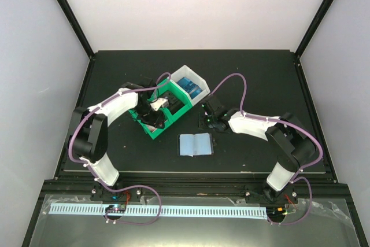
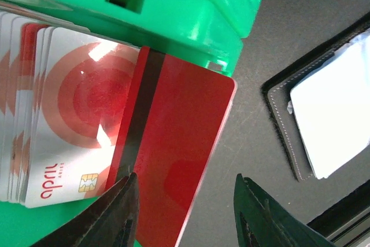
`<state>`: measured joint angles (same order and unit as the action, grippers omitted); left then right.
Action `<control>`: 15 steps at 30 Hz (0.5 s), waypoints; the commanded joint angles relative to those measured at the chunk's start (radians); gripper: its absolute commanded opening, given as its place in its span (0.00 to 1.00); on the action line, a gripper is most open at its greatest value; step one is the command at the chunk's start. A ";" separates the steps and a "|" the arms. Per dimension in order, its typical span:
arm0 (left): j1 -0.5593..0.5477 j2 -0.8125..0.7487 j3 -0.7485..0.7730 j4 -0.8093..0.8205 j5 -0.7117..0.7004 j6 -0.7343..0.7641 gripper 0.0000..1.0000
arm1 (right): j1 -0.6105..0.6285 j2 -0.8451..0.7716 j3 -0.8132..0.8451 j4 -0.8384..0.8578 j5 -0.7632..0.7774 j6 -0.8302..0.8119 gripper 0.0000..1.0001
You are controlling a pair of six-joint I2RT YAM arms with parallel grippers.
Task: Put the credit cards into the card holder
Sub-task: Pick up the credit card from the storage box.
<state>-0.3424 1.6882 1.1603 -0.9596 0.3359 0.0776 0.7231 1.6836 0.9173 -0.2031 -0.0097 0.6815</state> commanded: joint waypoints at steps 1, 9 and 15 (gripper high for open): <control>-0.007 0.059 0.020 0.012 -0.018 0.012 0.46 | 0.005 -0.034 -0.011 0.009 0.010 -0.005 0.27; -0.012 0.034 0.027 0.001 -0.029 0.012 0.24 | 0.005 -0.067 -0.002 -0.009 0.007 -0.009 0.27; -0.012 -0.031 0.011 0.001 -0.020 0.011 0.12 | 0.008 -0.092 0.017 -0.032 -0.002 -0.013 0.27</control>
<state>-0.3485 1.7233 1.1606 -0.9497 0.3061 0.0811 0.7235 1.6291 0.9157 -0.2195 -0.0105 0.6792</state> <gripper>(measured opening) 0.143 0.266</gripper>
